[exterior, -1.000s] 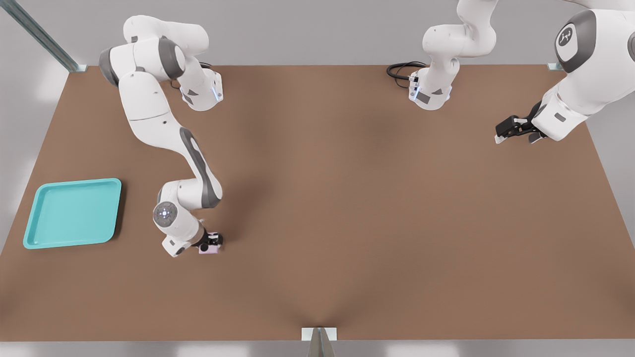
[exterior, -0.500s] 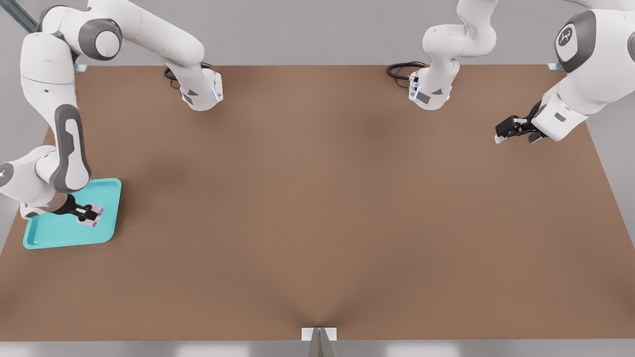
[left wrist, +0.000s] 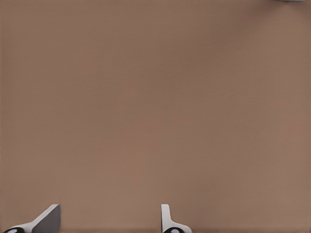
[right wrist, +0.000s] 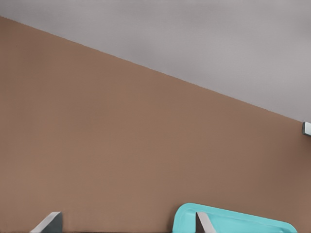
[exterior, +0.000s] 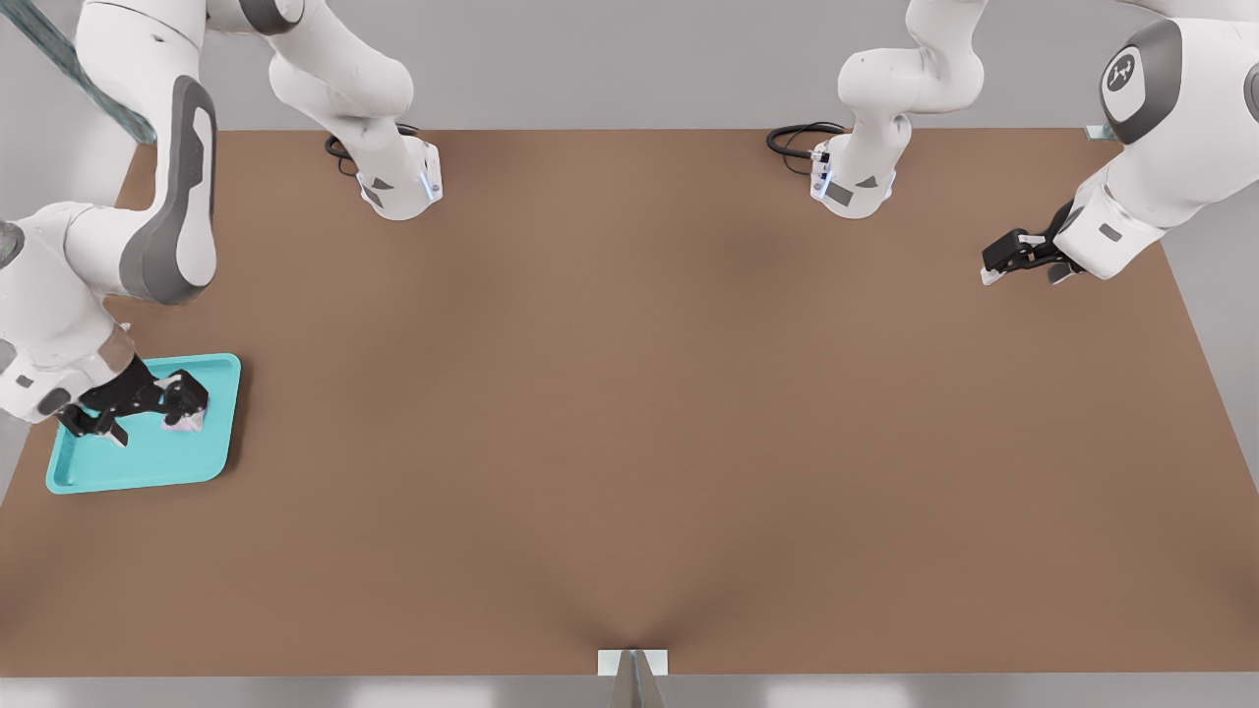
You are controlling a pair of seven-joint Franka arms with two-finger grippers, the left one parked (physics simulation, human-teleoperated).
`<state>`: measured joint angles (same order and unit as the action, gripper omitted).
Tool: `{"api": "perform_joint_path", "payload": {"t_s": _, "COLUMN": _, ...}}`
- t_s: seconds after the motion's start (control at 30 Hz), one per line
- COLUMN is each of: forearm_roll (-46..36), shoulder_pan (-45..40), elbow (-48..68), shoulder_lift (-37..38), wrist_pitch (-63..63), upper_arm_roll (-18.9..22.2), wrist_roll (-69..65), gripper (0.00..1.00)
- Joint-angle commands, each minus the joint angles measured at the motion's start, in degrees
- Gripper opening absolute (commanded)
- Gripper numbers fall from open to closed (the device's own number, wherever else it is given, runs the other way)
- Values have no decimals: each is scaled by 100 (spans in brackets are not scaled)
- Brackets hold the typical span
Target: Keep left arm still and place phone on the tray with right arm
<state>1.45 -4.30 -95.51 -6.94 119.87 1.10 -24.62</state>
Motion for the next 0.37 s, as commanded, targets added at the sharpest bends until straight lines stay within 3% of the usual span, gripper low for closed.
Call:
{"api": "perform_joint_path", "payload": {"t_s": 0.0, "forearm_roll": 30, "shoulder_pan": 166, "elbow": 435, "shoulder_lift": 291, "wrist_pitch": -1957, "upper_arm_roll": 13, "wrist_roll": 2146, "gripper": 100}}
{"api": "perform_joint_path", "payload": {"t_s": 0.07, "forearm_roll": 22, "shoulder_pan": 482, "elbow": 1763, "shoulder_lift": -500, "wrist_pitch": -2995, "upper_arm_roll": 48, "wrist_roll": 2550, "gripper": 100}}
{"api": "perform_joint_path", "payload": {"t_s": 0.17, "forearm_roll": 4, "shoulder_pan": 808, "elbow": 1764, "shoulder_lift": -527, "wrist_pitch": -3023, "upper_arm_roll": 347, "wrist_roll": 2515, "gripper": 100}}
{"api": "perform_joint_path", "payload": {"t_s": 0.33, "forearm_roll": -13, "shoulder_pan": 843, "elbow": 1588, "shoulder_lift": -413, "wrist_pitch": -2935, "upper_arm_roll": 382, "wrist_roll": 2462, "gripper": 100}}
